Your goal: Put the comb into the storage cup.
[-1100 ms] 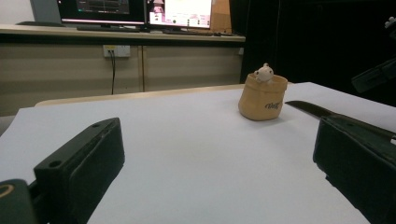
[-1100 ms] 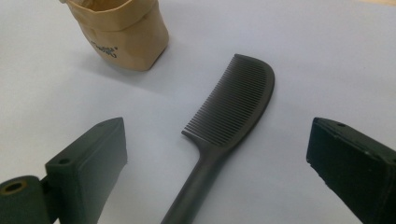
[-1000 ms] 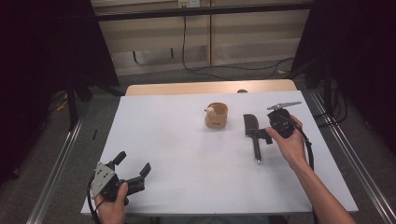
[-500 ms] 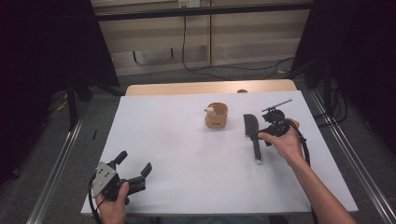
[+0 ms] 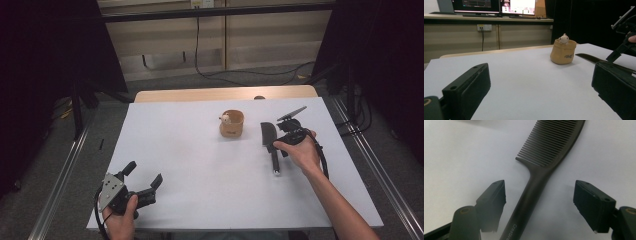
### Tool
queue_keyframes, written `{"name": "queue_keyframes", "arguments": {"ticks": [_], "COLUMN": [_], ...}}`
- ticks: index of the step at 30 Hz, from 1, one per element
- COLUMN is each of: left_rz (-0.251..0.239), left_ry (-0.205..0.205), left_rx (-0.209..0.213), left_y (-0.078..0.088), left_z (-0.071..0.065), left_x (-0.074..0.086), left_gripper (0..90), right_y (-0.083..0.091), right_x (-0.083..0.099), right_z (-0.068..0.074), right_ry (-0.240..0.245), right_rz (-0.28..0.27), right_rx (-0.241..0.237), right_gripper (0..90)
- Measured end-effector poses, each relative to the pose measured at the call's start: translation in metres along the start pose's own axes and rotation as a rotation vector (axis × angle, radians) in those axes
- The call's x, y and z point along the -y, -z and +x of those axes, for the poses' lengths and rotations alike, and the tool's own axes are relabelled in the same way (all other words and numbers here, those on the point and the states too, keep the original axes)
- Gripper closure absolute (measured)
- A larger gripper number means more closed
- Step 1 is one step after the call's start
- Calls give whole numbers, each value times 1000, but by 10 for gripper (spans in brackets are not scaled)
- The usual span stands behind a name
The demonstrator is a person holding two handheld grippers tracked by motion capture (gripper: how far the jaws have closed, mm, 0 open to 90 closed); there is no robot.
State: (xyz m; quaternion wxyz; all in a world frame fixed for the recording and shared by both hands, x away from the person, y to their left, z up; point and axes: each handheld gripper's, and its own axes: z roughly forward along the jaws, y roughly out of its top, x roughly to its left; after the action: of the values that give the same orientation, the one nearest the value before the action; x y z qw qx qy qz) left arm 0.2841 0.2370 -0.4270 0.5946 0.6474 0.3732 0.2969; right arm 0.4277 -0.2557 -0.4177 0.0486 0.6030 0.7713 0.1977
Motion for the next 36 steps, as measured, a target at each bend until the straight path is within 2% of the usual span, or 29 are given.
{"name": "queue_keyframes", "arguments": {"ticks": [1,2,7,8,17,26,36], "left_rz": [1,4,2,2,4,7,7], "left_ry": [0,3,7,7,0,-9,-7], "left_rx": [2,4,0,0,-2,1,3], "left_y": [0,-1,-1,-1,0,0,-1], "left_z": [0,0,0,0,0,0,0], "left_x": [0,0,0,1,0,0,0], "left_gripper": [22,22,22,21,21,21,21], "right_y": [0,-2,-7,-9,-10,-11,-11], "right_x": [0,0,0,0,0,0,0], "right_z": [0,1,3,3,5,8,8], "right_ry": [0,-2,-9,-15,-10,26,44], "right_rz": [0,11,27,47,35,49,55], "right_rx": [0,-3,-4,-1,12,66,100], "right_gripper": [271,311,340,350,454,544,652]}}
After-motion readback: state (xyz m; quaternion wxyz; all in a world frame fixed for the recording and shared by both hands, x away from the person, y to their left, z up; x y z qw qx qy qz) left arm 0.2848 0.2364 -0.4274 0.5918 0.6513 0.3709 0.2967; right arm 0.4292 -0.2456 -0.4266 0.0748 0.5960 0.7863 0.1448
